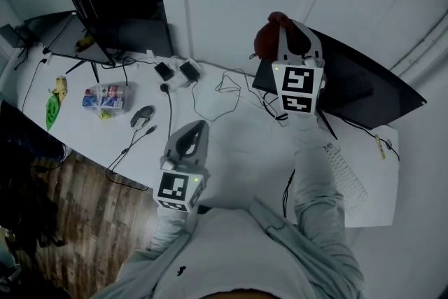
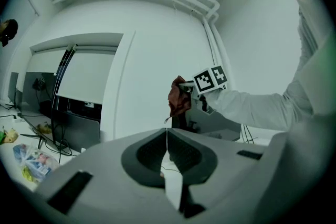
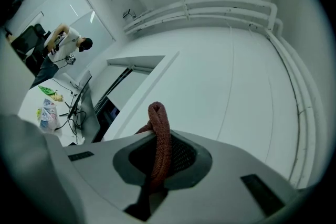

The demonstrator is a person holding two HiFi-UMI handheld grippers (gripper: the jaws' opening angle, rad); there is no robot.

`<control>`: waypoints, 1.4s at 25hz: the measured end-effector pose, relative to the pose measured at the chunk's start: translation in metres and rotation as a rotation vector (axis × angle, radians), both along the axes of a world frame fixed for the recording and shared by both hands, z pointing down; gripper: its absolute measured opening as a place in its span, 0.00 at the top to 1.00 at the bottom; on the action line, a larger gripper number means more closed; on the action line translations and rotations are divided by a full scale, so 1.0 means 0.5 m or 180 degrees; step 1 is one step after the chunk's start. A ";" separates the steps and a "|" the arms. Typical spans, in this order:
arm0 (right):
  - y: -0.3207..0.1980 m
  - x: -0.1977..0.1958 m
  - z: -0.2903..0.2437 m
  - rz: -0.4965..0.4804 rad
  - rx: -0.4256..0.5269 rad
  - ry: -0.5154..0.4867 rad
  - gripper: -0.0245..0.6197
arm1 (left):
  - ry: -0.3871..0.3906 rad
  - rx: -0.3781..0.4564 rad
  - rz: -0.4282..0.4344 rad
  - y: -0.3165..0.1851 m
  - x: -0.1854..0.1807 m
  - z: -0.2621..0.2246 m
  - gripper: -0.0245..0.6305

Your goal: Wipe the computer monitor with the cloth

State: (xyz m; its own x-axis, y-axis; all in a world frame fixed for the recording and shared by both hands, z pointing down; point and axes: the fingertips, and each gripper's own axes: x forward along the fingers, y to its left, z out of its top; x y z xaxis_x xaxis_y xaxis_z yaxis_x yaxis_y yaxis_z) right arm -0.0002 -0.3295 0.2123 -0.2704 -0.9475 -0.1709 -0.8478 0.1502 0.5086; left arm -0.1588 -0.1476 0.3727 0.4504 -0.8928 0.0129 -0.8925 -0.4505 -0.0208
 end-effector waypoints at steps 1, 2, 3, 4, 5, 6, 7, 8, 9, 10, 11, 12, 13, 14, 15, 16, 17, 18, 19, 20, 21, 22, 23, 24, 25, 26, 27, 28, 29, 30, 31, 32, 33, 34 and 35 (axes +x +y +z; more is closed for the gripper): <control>0.009 0.006 -0.001 -0.0006 0.0014 -0.0021 0.91 | -0.0007 0.0009 0.0008 -0.001 0.003 -0.002 0.93; 0.019 0.011 -0.001 -0.0017 0.0027 -0.0049 0.91 | -0.0008 0.0015 0.0013 -0.001 0.006 -0.004 0.93; 0.029 0.016 -0.001 -0.0029 0.0041 -0.0080 0.91 | -0.0003 0.0020 0.0016 -0.001 0.008 -0.006 0.93; 0.039 0.020 -0.001 -0.0042 0.0055 -0.0104 0.91 | 0.0004 0.0025 0.0020 -0.001 0.011 -0.006 0.93; 0.050 0.024 0.001 -0.0056 0.0065 -0.0125 0.91 | 0.0003 0.0037 0.0028 0.000 0.015 -0.007 0.93; 0.062 0.028 0.004 -0.0073 0.0070 -0.0150 0.91 | 0.0002 0.0049 0.0036 0.001 0.018 -0.008 0.93; 0.073 0.033 0.008 -0.0091 0.0069 -0.0177 0.91 | 0.0002 0.0057 0.0043 0.002 0.022 -0.008 0.93; 0.085 0.038 0.013 -0.0105 0.0061 -0.0202 0.91 | 0.0002 0.0061 0.0052 0.002 0.025 -0.007 0.93; 0.097 0.044 0.020 -0.0116 0.0046 -0.0219 0.91 | 0.0002 0.0063 0.0062 0.003 0.029 -0.006 0.93; 0.110 0.050 0.028 -0.0130 0.0025 -0.0232 0.91 | 0.0001 0.0068 0.0077 0.003 0.034 -0.006 0.93; 0.123 0.057 0.037 -0.0151 -0.0003 -0.0249 0.91 | -0.0003 0.0079 0.0099 0.003 0.039 -0.006 0.93; 0.138 0.064 0.047 -0.0176 -0.0034 -0.0272 0.91 | -0.0008 0.0088 0.0124 0.002 0.045 -0.006 0.93; 0.152 0.072 0.058 -0.0202 -0.0061 -0.0299 0.91 | -0.0010 0.0086 0.0145 0.002 0.051 -0.005 0.93; 0.167 0.080 0.069 -0.0225 -0.0084 -0.0328 0.91 | -0.0010 0.0068 0.0162 0.001 0.056 -0.002 0.93; 0.183 0.089 0.080 -0.0244 -0.0109 -0.0365 0.91 | -0.0008 0.0039 0.0177 0.000 0.062 0.002 0.93; 0.199 0.100 0.091 -0.0257 -0.0139 -0.0411 0.91 | -0.0010 0.0017 0.0197 0.000 0.069 0.005 0.93; 0.215 0.111 0.103 -0.0265 -0.0168 -0.0466 0.91 | -0.0015 0.0009 0.0224 -0.001 0.077 0.007 0.93; 0.231 0.123 0.115 -0.0264 -0.0194 -0.0520 0.91 | -0.0021 0.0008 0.0257 -0.001 0.085 0.009 0.93; 0.247 0.134 0.127 -0.0256 -0.0219 -0.0569 0.91 | -0.0028 0.0006 0.0292 -0.001 0.093 0.012 0.93; 0.263 0.144 0.141 -0.0242 -0.0247 -0.0611 0.91 | -0.0031 -0.0001 0.0324 0.000 0.100 0.015 0.93; 0.279 0.152 0.157 -0.0227 -0.0282 -0.0650 0.91 | -0.0030 -0.0017 0.0350 0.000 0.106 0.020 0.93; 0.293 0.161 0.175 -0.0213 -0.0327 -0.0691 0.91 | -0.0025 -0.0043 0.0371 0.001 0.112 0.026 0.93; 0.307 0.169 0.194 -0.0199 -0.0381 -0.0737 0.91 | -0.0023 -0.0072 0.0395 0.002 0.119 0.032 0.93; 0.320 0.177 0.215 -0.0186 -0.0443 -0.0784 0.91 | -0.0026 -0.0095 0.0424 0.003 0.126 0.038 0.93; 0.332 0.184 0.235 -0.0177 -0.0509 -0.0823 0.91 | -0.0029 -0.0114 0.0455 0.005 0.134 0.043 0.93; 0.342 0.190 0.255 -0.0175 -0.0573 -0.0849 0.91 | -0.0030 -0.0137 0.0483 0.007 0.142 0.048 0.93; 0.352 0.194 0.273 -0.0172 -0.0629 -0.0865 0.91 | -0.0031 -0.0165 0.0508 0.010 0.149 0.054 0.93; 0.361 0.198 0.289 -0.0163 -0.0674 -0.0874 0.91 | -0.0031 -0.0191 0.0534 0.012 0.155 0.060 0.93; 0.369 0.202 0.302 -0.0148 -0.0710 -0.0883 0.91 | -0.0032 -0.0214 0.0560 0.015 0.162 0.067 0.93; 0.377 0.205 0.314 -0.0132 -0.0743 -0.0902 0.91 | -0.0035 -0.0234 0.0586 0.017 0.168 0.073 0.93; 0.385 0.209 0.326 -0.0116 -0.0776 -0.0926 0.91 | -0.0043 -0.0250 0.0612 0.019 0.174 0.079 0.93; 0.393 0.214 0.339 -0.0095 -0.0810 -0.0946 0.91 | -0.0052 -0.0261 0.0637 0.022 0.179 0.085 0.93; 0.401 0.219 0.353 -0.0067 -0.0843 -0.0956 0.91 | -0.0060 -0.0273 0.0657 0.024 0.184 0.090 0.93; 0.410 0.224 0.369 -0.0037 -0.0878 -0.0960 0.91 | -0.0065 -0.0293 0.0670 0.028 0.187 0.097 0.93; 0.419 0.227 0.386 -0.0012 -0.0917 -0.0967 0.91 | -0.0071 -0.0321 0.0678 0.032 0.188 0.106 0.93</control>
